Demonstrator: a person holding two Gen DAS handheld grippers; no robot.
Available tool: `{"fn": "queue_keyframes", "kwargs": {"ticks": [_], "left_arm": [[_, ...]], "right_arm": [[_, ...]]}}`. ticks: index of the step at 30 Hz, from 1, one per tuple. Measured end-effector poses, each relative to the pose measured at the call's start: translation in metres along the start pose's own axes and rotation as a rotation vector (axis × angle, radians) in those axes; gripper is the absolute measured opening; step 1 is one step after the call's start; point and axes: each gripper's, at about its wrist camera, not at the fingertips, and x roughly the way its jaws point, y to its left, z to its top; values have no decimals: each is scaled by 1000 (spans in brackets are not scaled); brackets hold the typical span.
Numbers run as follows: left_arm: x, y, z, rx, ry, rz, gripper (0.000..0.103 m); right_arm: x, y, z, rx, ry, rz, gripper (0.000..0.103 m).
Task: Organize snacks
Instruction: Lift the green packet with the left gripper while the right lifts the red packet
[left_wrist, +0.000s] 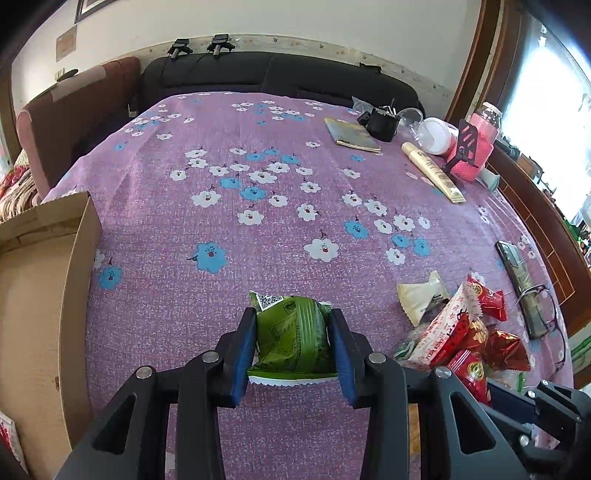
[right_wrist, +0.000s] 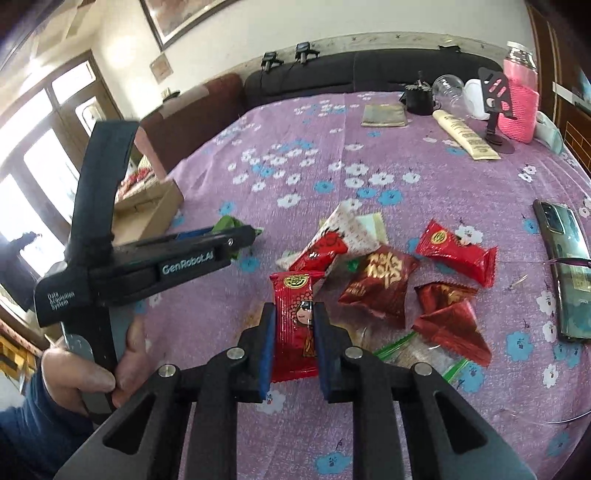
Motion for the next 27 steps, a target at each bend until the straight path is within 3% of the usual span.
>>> {"fn": "queue_keyframes", "kwargs": {"ticks": [27], "left_arm": [[-31,-14,4,29,-103,-66,38]], "right_arm": [[4,0,-3,24,-5,-16,18]]}}
